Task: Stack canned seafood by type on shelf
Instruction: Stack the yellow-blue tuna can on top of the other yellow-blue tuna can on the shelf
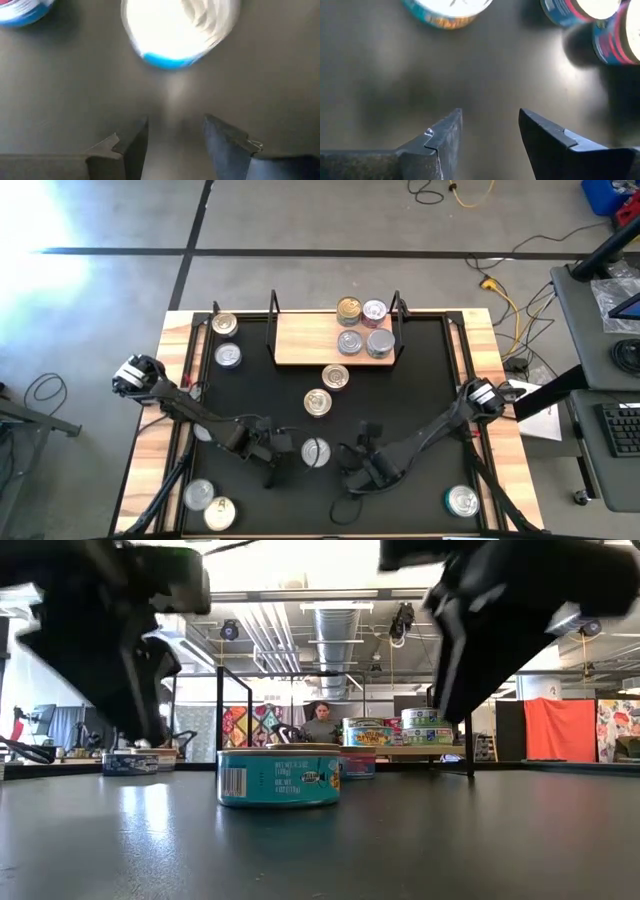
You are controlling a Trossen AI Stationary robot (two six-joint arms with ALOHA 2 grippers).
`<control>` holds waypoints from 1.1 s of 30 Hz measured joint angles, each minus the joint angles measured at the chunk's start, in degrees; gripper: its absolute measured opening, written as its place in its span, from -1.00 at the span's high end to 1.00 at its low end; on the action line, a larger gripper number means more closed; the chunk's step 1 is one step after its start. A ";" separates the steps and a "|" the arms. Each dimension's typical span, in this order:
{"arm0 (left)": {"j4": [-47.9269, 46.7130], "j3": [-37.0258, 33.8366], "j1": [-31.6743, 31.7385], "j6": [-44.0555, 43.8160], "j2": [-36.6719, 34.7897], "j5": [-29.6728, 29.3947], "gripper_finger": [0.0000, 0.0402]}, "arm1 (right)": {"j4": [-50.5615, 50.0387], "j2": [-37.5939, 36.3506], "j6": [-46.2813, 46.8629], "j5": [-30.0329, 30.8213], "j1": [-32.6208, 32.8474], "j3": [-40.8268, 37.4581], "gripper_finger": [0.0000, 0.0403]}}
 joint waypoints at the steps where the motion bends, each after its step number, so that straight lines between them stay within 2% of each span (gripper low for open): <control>1: 2.99 -0.43 -0.19 -1.74 0.09 -0.86 0.14 | 2.46 0.00 -1.39 0.04 -0.69 -1.18 0.07; 4: 8.29 -0.98 -0.31 -6.73 1.15 -5.29 0.14 | 9.24 0.00 -5.11 1.33 -2.79 -3.80 0.06; 7: 9.67 -1.06 -0.33 -9.91 2.69 -8.54 0.14 | 17.01 0.00 -9.42 1.44 -4.74 -5.43 0.05; 11: 9.77 -1.11 -0.18 -11.15 4.80 -8.71 0.12 | 20.90 0.35 -14.23 1.49 -6.85 -5.85 0.06; 14: 8.51 -1.54 1.05 -11.04 6.16 -9.87 0.11 | 21.84 0.71 -14.40 0.83 -8.01 -6.23 0.08; 17: 8.29 -1.91 3.76 -9.45 6.98 -10.81 0.11 | 26.86 1.16 -13.48 -2.56 -8.51 -6.35 0.11; 22: 7.94 -1.91 7.98 -7.25 5.83 -10.79 0.11 | 36.01 1.18 -13.44 -13.32 -8.46 -6.40 0.13; 28: -1.70 -1.91 7.12 -6.66 0.18 -10.19 0.11 | 31.18 0.44 -11.75 -13.88 -8.35 -6.37 0.11; 33: -11.44 -1.95 0.69 -9.29 -6.49 -10.18 0.11 | 26.65 0.39 -12.64 -13.67 -8.37 -6.46 0.10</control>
